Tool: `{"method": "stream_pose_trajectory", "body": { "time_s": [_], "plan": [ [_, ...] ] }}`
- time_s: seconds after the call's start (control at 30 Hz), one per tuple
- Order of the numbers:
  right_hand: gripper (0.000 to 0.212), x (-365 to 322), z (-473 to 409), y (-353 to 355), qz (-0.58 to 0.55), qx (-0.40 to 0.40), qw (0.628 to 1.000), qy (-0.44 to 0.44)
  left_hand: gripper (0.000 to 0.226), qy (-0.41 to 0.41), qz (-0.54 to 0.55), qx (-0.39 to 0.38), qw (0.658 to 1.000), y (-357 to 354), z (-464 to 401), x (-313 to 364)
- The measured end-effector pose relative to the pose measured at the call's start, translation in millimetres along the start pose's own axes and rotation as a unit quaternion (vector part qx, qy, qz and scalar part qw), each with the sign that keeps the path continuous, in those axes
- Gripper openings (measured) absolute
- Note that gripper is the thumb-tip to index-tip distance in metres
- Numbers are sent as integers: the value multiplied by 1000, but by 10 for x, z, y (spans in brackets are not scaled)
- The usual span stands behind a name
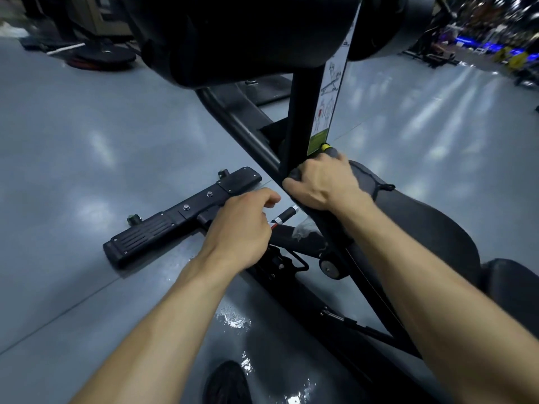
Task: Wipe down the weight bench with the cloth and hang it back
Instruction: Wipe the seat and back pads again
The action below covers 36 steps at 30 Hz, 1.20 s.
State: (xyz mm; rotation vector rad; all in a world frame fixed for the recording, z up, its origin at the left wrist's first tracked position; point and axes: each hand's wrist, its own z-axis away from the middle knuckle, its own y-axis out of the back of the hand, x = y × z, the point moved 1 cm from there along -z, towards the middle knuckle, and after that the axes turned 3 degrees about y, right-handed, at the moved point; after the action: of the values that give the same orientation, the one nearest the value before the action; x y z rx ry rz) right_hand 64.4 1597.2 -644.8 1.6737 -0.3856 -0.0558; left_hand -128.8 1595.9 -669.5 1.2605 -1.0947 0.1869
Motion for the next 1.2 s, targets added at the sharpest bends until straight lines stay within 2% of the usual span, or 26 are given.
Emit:
{"method": "stream_pose_trajectory", "body": {
  "time_s": [0.07, 0.17, 0.23, 0.3, 0.4, 0.47, 0.6, 0.7, 0.83, 0.9, 0.97, 1.03, 1.2],
  "plan": [
    [64, -205, 160, -36, 16, 23, 999, 33, 41, 9, 5, 10, 1000, 1, 4, 2],
    [78, -343, 365, -57, -2, -32, 994, 105, 39, 29, 40, 41, 998, 40, 16, -16],
    [62, -243, 394, 51, -107, -31, 986, 127, 45, 30, 71, 57, 995, 71, 49, -17],
    [43, 5, 339, 232, -248, -16, 965, 87, 49, 25, 75, 65, 995, 96, 84, -11],
    [28, 543, 172, 410, -334, 105, 936, -20, 50, 23, 75, 59, 995, 90, 91, -16],
    [24, 745, 72, 367, -308, 141, 940, -46, 51, 21, 76, 57, 995, 81, 68, -17],
    [28, 491, -95, 20, -206, 34, 978, 0, 51, 21, 75, 53, 996, 37, 24, -20],
    [32, 222, 55, 36, -153, 33, 984, 84, 50, 19, 76, 63, 995, 5, -18, 5],
    [32, 135, 772, -21, -114, 10, 964, 240, 48, 15, 78, 53, 995, -114, -59, 140],
    [40, 256, 963, -95, -99, 12, 960, 261, 45, 0, 69, 45, 997, -197, -76, 205],
    [56, 478, 912, -115, -132, 39, 969, 203, 44, -16, 64, 42, 997, -255, -95, 223],
    [70, 711, 734, -121, -189, 40, 977, 93, 46, -18, 63, 37, 997, -278, -104, 213],
    [61, 1087, 89, -219, -268, 15, 953, -141, 48, -22, 54, 27, 998, -323, -115, 240]
  ]
}}
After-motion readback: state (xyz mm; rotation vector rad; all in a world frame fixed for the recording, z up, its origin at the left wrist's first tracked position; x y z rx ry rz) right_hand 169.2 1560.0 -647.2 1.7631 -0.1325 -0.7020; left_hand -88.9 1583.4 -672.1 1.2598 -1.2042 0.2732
